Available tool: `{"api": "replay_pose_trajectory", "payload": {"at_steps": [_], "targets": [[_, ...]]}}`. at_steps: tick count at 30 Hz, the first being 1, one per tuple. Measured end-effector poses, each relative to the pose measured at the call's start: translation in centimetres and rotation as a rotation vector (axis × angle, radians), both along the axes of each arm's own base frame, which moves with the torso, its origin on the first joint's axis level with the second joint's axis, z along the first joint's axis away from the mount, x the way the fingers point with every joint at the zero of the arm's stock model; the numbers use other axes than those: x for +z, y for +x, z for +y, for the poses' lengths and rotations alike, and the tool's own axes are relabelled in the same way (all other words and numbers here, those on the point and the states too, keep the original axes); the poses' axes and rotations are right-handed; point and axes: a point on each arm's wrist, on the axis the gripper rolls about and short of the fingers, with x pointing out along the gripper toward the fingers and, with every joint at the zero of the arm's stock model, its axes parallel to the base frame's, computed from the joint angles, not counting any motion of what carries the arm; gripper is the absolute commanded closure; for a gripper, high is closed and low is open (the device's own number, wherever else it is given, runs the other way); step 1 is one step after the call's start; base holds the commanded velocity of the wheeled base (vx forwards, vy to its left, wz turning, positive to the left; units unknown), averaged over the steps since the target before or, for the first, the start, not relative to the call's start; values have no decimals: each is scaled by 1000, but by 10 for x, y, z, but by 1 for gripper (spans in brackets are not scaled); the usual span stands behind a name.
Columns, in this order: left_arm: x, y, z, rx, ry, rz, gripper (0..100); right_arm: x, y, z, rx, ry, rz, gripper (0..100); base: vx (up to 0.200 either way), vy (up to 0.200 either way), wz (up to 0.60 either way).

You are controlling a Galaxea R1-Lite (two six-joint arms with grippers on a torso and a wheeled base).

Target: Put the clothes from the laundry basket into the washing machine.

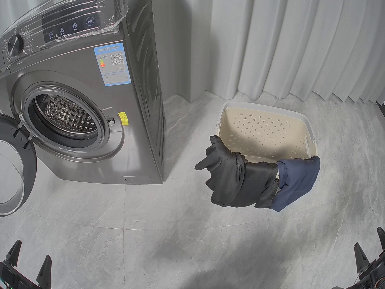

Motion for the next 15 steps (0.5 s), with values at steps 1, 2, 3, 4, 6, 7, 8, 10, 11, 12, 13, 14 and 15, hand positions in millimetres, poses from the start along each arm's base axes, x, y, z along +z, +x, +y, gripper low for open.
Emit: {"api": "replay_pose_trajectory", "payload": {"at_steps": [1, 2, 3, 4, 6, 7, 8, 10, 11, 12, 13, 14, 15], "targets": [[0, 0, 0, 0, 0, 0, 0, 0, 0, 0, 0, 0, 0, 0, 0, 0, 0], [0, 0, 0, 0, 0, 0, 0, 0, 0, 0, 0, 0, 0, 0, 0, 0, 0], [0, 0, 0, 0, 0, 0, 0, 0, 0, 0, 0, 0, 0, 0, 0, 0, 0], [0, 0, 0, 0, 0, 0, 0, 0, 0, 0, 0, 0, 0, 0, 0, 0, 0], [0, 0, 0, 0, 0, 0, 0, 0, 0, 0, 0, 0, 0, 0, 0, -200, 0], [0, 0, 0, 0, 0, 0, 0, 0, 0, 0, 0, 0, 0, 0, 0, -200, 0], [0, 0, 0, 0, 0, 0, 0, 0, 0, 0, 0, 0, 0, 0, 0, -200, 0], [0, 0, 0, 0, 0, 0, 0, 0, 0, 0, -1, 0, 0, 0, 0, -200, 0], [0, 0, 0, 0, 0, 0, 0, 0, 0, 0, 0, 0, 0, 0, 0, -200, 0], [0, 0, 0, 0, 0, 0, 0, 0, 0, 0, 0, 0, 0, 0, 0, -200, 0], [0, 0, 0, 0, 0, 0, 0, 0, 0, 0, 0, 0, 0, 0, 0, -200, 0], [0, 0, 0, 0, 0, 0, 0, 0, 0, 0, 0, 0, 0, 0, 0, -200, 0], [0, 0, 0, 0, 0, 0, 0, 0, 0, 0, -1, 0, 0, 0, 0, -200, 0]]}}
